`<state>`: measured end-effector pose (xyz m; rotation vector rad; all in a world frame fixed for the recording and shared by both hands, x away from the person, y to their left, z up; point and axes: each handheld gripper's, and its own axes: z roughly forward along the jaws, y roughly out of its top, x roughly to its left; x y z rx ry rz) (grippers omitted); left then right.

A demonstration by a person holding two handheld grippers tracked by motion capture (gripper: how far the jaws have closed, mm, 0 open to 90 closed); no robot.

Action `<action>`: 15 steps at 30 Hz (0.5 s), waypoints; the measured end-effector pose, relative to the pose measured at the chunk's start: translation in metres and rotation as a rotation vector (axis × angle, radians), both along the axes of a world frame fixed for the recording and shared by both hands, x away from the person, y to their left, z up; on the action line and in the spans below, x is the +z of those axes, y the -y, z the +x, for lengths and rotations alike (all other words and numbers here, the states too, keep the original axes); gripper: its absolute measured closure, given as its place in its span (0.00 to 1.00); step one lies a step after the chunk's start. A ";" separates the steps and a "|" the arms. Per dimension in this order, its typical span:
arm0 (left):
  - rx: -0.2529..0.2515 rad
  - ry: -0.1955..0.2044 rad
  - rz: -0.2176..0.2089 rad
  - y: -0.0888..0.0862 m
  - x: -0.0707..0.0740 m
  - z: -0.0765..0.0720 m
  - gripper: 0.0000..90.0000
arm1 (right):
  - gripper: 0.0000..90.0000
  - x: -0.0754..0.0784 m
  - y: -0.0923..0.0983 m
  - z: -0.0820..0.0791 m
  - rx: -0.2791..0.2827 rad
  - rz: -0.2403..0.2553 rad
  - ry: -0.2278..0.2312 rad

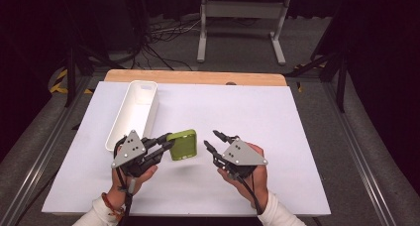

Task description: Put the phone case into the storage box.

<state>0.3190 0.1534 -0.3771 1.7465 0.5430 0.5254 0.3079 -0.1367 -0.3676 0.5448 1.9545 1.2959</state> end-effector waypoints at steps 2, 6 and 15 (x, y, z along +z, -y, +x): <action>0.002 0.003 0.001 0.000 0.000 0.000 0.87 | 0.66 0.000 0.002 0.000 0.004 -0.001 -0.006; 0.002 0.010 0.003 -0.001 0.001 -0.001 0.87 | 0.65 -0.002 0.006 -0.001 0.004 0.000 -0.007; 0.002 0.017 0.003 -0.004 0.003 -0.002 0.87 | 0.61 -0.007 0.016 -0.006 0.018 -0.005 -0.008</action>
